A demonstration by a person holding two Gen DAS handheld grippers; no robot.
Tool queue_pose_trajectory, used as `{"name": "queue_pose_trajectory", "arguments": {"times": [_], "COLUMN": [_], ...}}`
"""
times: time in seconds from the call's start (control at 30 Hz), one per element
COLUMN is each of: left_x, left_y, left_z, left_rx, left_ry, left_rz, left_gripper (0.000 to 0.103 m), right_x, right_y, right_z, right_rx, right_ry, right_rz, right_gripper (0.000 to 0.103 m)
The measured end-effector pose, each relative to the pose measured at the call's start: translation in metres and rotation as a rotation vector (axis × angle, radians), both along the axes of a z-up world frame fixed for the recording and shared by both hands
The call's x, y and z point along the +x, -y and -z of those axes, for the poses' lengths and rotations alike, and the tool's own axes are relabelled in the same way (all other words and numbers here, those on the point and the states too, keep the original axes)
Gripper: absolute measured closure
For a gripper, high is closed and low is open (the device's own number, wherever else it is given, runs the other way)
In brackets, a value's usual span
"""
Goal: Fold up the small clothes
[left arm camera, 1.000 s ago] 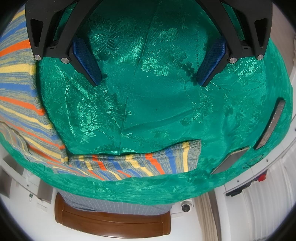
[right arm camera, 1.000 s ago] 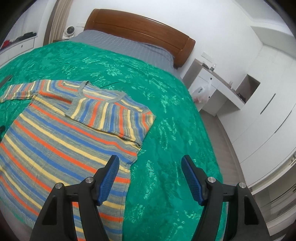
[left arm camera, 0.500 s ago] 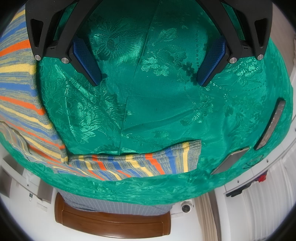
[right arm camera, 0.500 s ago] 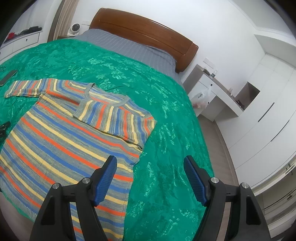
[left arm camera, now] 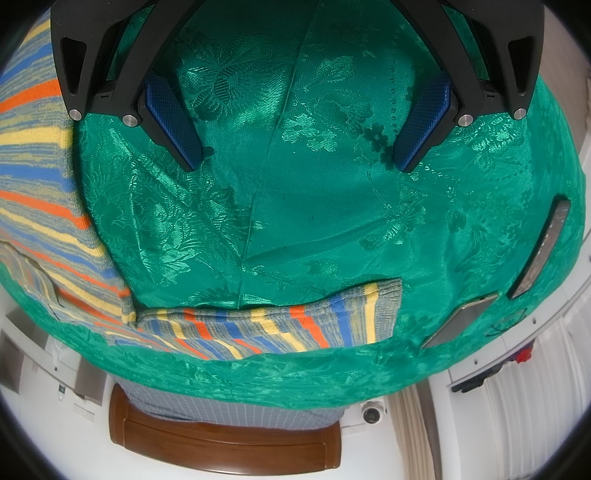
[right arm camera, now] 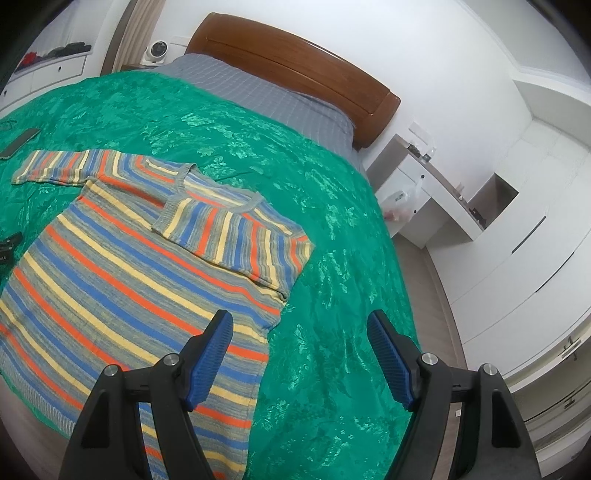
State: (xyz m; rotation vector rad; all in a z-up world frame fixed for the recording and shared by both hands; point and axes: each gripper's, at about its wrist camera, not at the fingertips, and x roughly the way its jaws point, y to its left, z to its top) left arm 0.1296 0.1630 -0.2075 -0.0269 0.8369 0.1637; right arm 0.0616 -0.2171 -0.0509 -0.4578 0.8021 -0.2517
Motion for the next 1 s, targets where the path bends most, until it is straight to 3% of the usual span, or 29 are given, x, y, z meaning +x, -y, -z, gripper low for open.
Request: {"name": "queue_pose_trajectory", "arguments": {"times": [0.77, 0.9, 1.0], "left_x": [0.0, -0.001, -0.004], "left_y": [0.0, -0.001, -0.006], "left_z": [0.0, -0.002, -0.014], "left_rx": [-0.001, -0.009, -0.088], "left_ry": [-0.001, -0.015, -0.089], "left_rz": [0.0, 0.0, 0.03], "left_gripper": [0.0, 0.0, 0.001], "right_x": [0.0, -0.002, -0.01], "right_y": [-0.009, -0.008, -0.01], "right_z": [-0.002, 0.002, 0.013], "right_rx": [-0.031, 0.045, 0.133], "right_ry": [0.007, -0.006, -0.026], "right_rz": [-0.023, -0.05, -0.078], "right_gripper": [0.028, 0.028, 0.025]}}
